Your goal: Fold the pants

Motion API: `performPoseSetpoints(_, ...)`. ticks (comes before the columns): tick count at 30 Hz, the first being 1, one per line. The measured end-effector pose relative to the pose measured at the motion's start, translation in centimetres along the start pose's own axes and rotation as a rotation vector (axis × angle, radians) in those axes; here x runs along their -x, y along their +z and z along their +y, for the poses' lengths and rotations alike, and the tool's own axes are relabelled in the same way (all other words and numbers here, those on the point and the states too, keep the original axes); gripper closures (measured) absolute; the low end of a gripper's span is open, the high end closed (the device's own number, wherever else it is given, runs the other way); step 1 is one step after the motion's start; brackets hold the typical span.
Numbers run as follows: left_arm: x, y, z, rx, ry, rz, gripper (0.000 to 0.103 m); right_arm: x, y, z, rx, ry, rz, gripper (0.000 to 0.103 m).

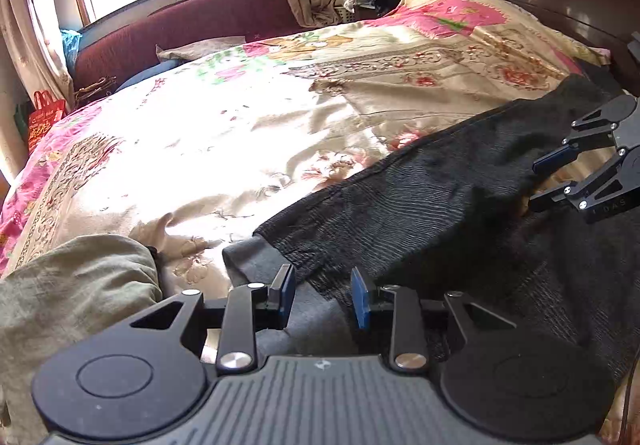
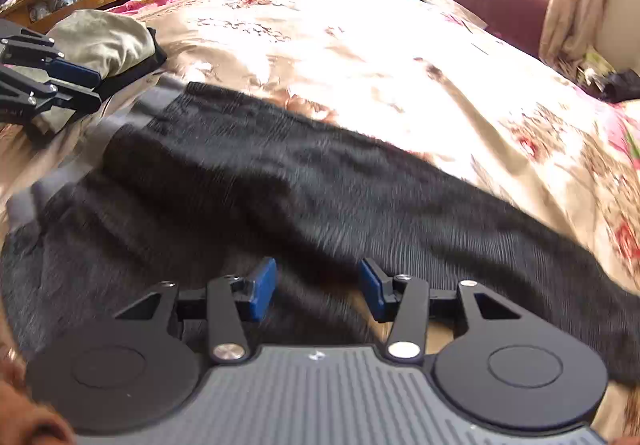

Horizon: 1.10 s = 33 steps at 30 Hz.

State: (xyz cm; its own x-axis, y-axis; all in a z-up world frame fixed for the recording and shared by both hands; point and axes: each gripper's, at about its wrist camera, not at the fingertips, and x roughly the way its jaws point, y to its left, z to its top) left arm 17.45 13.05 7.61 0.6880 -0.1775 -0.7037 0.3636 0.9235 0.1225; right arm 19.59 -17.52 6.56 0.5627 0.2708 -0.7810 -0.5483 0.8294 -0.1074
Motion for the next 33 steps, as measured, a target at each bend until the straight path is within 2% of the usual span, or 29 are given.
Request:
performPoseSetpoints(3,-1.2,0.6,0.4,-0.003,0.018,0.048,0.058,-1.3,1.4,-0.5,0.0,0.024,0.019,0.055)
performPoseSetpoints(5,-1.2,0.9,0.2,-0.001,0.016,0.08,0.058,-1.2,1.2,-0.9,-0.032,0.049,0.026,0.055)
performPoseSetpoints(8,-0.5,1.3,-0.6,-0.001,0.018,0.125,0.058,-0.3,0.4,-1.1,-0.062,0.087,0.052,0.055)
performPoseSetpoints(11,0.6,2.3,-1.6,-0.009,0.023,0.175,0.057,1.2,0.0,-1.5,-0.028,0.123,0.058,0.055)
performPoseSetpoints(15,2.7,4.7,-3.1,-0.021,0.072,0.224,0.057,2.9,1.2,-3.5,-0.034,0.182,0.044,0.055)
performPoseSetpoints(17,3.6,6.0,-3.9,-0.034,0.087,0.226,0.056,3.6,2.3,-4.6,-0.029,0.208,0.025,0.055)
performPoseSetpoints(20,3.6,7.3,-4.3,-0.052,0.1,0.213,0.048,3.5,3.8,-5.9,-0.007,0.223,0.002,0.052)
performPoseSetpoints(25,-1.0,6.4,-1.8,-0.043,0.071,0.214,0.046,0.0,5.7,-6.6,0.067,0.146,0.051,0.051)
performPoseSetpoints(28,-4.6,5.2,0.5,-0.048,0.072,0.251,0.047,-2.5,7.1,-6.9,0.087,0.139,0.09,0.051)
performPoseSetpoints(33,-8.5,4.8,3.6,-0.094,0.01,0.236,0.047,-6.1,9.1,-7.0,0.139,0.124,0.14,0.051)
